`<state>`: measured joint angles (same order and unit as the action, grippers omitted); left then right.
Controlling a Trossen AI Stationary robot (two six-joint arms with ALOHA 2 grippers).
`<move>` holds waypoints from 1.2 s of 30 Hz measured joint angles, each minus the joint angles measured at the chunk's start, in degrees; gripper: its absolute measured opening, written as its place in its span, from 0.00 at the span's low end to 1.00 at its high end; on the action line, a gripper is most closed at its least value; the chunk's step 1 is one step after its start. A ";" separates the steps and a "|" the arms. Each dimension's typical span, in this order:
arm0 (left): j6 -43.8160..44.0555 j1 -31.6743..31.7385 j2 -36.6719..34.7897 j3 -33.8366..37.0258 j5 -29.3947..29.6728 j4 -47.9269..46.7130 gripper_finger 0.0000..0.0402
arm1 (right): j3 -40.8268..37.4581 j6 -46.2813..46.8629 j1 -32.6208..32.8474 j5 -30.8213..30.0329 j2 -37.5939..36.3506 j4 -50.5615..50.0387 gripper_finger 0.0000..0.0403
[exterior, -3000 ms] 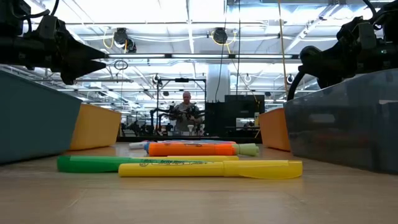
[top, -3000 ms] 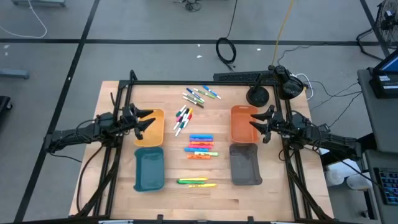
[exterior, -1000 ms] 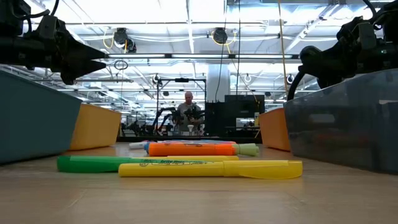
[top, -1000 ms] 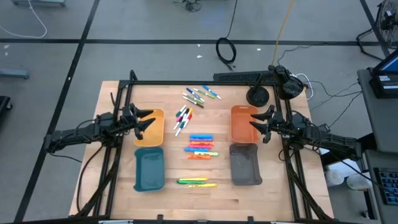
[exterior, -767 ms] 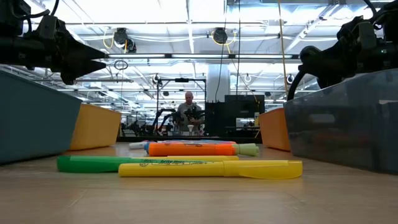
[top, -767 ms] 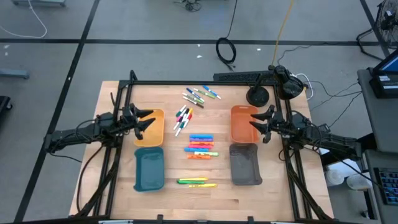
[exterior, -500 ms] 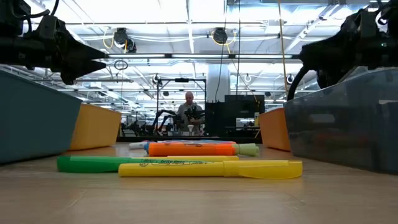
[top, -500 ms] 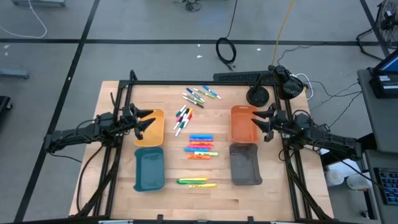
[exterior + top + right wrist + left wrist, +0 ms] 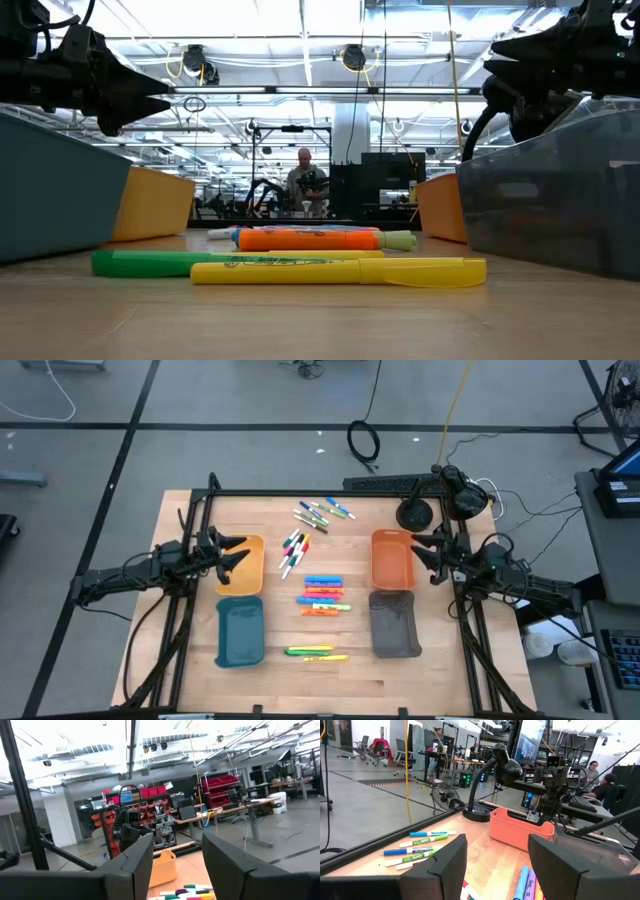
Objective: Pick & Place Markers
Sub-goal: Put the top blue dry erase marker into the black bin
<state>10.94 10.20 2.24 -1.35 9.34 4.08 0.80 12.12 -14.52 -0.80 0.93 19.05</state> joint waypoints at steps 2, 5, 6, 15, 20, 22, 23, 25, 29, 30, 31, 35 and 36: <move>0.00 0.01 0.00 0.00 0.00 0.00 0.53 | 0.00 -1.58 0.00 -4.00 0.00 0.00 0.39; 0.00 0.01 0.00 0.01 0.00 0.00 0.53 | 0.01 -1.69 0.00 -12.75 0.72 2.12 0.39; 0.00 0.01 0.00 0.01 0.00 0.00 0.53 | 0.34 -1.81 -0.03 -14.39 1.37 3.16 0.39; -0.01 0.00 0.00 0.01 0.00 0.02 0.53 | 16.78 -4.77 -0.13 -22.03 26.00 -2.27 0.39; 0.00 0.02 0.00 0.01 0.02 0.03 0.53 | 27.89 -9.67 -1.85 -23.07 43.65 -2.94 0.39; 0.00 0.00 0.00 0.01 0.02 0.02 0.53 | 31.94 -10.86 -2.90 -23.05 49.29 -3.08 0.39; 0.00 0.02 0.00 0.01 0.04 0.04 0.53 | 34.02 -11.40 -3.54 -23.03 52.18 -3.93 0.39; 0.00 0.00 0.00 0.01 0.07 0.03 0.53 | 39.50 -11.50 -5.23 -21.43 57.64 -8.39 0.39; 0.00 0.00 0.00 0.01 0.09 0.04 0.53 | 54.41 -8.25 -10.15 -12.27 68.83 -23.42 0.39; 0.00 0.01 0.00 0.01 0.09 0.04 0.53 | 57.97 -8.24 -11.10 -10.07 71.82 -26.96 0.39; 0.00 0.00 0.00 0.01 0.09 0.04 0.53 | 61.11 -8.52 -12.13 -8.08 74.86 -29.90 0.39; -0.01 0.00 0.00 0.01 0.09 0.04 0.53 | 72.15 -11.04 -15.91 -5.65 85.39 -39.10 0.39; 0.00 0.00 0.00 0.01 0.09 0.06 0.53 | 73.89 -11.17 -16.75 -5.28 87.61 -40.17 0.39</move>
<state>10.94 10.20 2.24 -1.34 9.43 4.13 74.68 0.95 -31.27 -6.08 88.54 -21.12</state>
